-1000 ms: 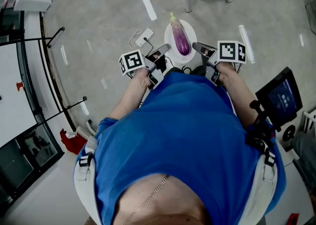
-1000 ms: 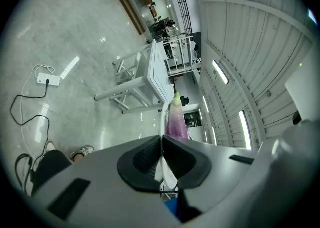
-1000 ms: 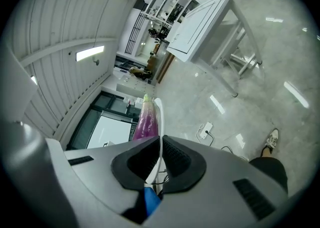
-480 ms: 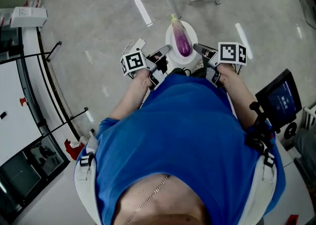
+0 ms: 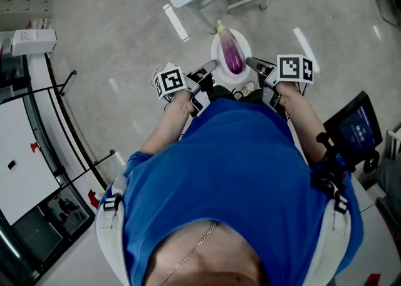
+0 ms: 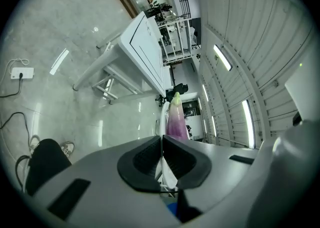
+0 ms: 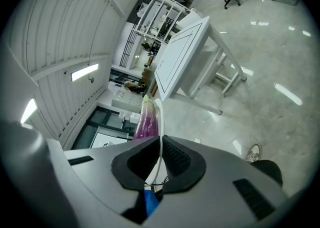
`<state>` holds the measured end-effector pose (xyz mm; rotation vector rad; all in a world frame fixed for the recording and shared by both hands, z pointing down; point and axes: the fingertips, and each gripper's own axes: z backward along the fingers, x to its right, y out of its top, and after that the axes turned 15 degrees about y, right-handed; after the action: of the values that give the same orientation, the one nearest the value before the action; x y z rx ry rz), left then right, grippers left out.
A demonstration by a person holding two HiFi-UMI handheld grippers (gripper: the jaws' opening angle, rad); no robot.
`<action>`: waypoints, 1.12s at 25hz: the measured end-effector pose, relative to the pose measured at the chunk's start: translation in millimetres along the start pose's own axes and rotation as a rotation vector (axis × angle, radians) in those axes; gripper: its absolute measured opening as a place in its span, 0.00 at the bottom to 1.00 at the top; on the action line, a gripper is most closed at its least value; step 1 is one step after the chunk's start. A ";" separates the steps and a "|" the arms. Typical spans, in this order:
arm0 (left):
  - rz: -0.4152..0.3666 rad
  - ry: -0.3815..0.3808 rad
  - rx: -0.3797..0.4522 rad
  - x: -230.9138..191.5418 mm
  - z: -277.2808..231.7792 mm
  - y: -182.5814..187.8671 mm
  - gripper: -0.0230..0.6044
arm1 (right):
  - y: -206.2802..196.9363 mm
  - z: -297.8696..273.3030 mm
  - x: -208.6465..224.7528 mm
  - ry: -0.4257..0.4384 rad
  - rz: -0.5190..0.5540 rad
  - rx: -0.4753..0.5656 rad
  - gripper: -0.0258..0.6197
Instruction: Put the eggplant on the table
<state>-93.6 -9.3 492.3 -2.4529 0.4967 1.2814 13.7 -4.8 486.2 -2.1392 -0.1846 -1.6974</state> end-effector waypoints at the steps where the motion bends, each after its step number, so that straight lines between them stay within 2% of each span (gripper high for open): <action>1: -0.004 -0.002 -0.010 0.5 -1.6 0.1 0.07 | 0.4 1.0 0.3 -0.003 -0.002 0.010 0.07; 6: -0.039 -0.005 -0.056 2.8 -6.8 0.5 0.07 | -2.6 6.4 3.9 -0.013 -0.022 0.066 0.07; 10: 0.012 0.010 0.008 -7.5 10.9 -7.1 0.07 | -13.6 -4.3 -1.6 0.001 -0.012 -0.021 0.07; 12: 0.014 0.008 0.017 -6.3 9.1 -5.6 0.07 | -10.4 -4.4 -1.0 0.002 -0.008 -0.032 0.07; 19: -0.037 -0.014 -0.029 4.4 -9.1 7.3 0.07 | 6.4 1.2 4.7 -0.012 -0.002 0.038 0.07; 24: -0.070 -0.031 -0.055 -0.5 -1.0 0.9 0.07 | -8.3 1.1 1.7 -0.019 0.011 0.086 0.07; 28: -0.085 -0.040 -0.062 4.1 -6.2 3.5 0.07 | -3.4 4.1 2.0 -0.018 0.013 0.105 0.07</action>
<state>-88.5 -15.7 491.8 -2.4649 0.3435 1.3273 16.8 -0.5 488.1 -2.0755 -0.2582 -1.6248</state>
